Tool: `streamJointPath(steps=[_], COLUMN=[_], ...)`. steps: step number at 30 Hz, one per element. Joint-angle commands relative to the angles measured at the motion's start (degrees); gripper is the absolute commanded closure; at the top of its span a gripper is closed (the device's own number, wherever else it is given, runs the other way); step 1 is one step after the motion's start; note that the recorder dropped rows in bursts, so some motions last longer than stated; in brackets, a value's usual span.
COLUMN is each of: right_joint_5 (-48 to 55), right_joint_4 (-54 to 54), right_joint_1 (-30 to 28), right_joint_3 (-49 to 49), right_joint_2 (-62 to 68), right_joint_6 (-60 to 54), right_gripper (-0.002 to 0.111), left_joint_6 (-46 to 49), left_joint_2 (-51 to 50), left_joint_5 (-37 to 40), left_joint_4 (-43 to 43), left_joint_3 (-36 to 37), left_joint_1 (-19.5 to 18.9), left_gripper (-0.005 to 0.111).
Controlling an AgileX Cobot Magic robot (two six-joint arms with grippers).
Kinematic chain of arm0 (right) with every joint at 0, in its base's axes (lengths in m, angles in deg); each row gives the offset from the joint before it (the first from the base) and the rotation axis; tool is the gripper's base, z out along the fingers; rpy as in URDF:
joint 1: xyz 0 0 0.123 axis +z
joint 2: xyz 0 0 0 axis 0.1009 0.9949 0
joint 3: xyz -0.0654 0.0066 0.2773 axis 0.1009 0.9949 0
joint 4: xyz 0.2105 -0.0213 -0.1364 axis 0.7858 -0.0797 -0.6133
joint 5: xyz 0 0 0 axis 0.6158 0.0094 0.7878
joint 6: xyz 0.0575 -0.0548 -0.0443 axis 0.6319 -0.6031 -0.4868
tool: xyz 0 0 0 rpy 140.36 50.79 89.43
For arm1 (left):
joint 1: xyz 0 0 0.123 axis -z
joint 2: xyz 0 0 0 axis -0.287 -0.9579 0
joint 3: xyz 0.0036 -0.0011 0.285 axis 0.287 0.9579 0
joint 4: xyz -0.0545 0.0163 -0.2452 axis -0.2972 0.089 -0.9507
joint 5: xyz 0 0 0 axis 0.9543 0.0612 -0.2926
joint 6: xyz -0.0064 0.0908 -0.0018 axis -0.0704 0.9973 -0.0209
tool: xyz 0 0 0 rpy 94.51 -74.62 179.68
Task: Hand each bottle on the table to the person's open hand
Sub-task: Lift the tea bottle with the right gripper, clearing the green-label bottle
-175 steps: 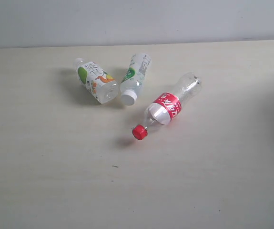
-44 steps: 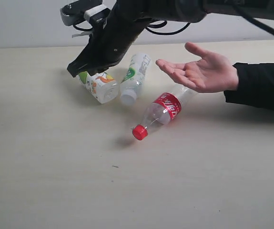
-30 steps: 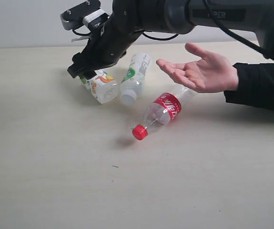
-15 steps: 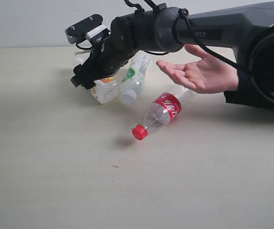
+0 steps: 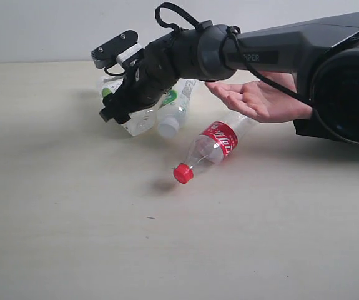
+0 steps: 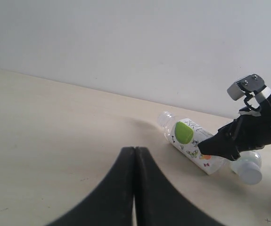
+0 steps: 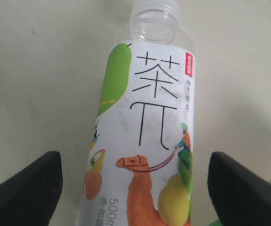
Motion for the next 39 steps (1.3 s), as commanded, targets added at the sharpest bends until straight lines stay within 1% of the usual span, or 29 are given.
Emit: streamJointPath(steps=[1, 26, 28, 30, 33, 37, 39], right_joint_5=[-1.03, -2.41, -2.59, -3.1, -3.74, -3.74, -3.74], right_joint_4=[-0.46, -0.3, -0.3, -0.3, -0.3, -0.3, -0.3], right_joint_1=[0.07, 0.07, 0.07, 0.07, 0.07, 0.07, 0.07], right_joint_3=[-0.51, -0.51, -0.51, -0.51, -0.51, -0.51, -0.51], right_joint_2=[-0.17, 3.63, 3.68, 3.68, 3.68, 3.68, 3.68], right_joint_6=[0.7, 2.83, 2.83, 2.83, 2.83, 2.83, 2.83], right_gripper=[0.028, 0.029, 0.033, 0.04, 0.054, 0.068, 0.079], left_joint_6=[-0.15, -0.15, -0.15, -0.15, -0.15, -0.15, -0.15], left_joint_2=[0.29, 0.29, 0.29, 0.29, 0.29, 0.29, 0.29], left_joint_5=[-0.16, -0.16, -0.16, -0.16, -0.16, -0.16, -0.16], left_joint_4=[-0.37, -0.37, -0.37, -0.37, -0.37, -0.37, -0.37], left_joint_3=[-0.02, -0.02, -0.02, -0.02, -0.02, -0.02, -0.02], left_joint_1=[0.25, 0.25, 0.25, 0.25, 0.25, 0.25, 0.25], left_gripper=[0.107, 0.107, 0.107, 0.107, 0.107, 0.107, 0.107])
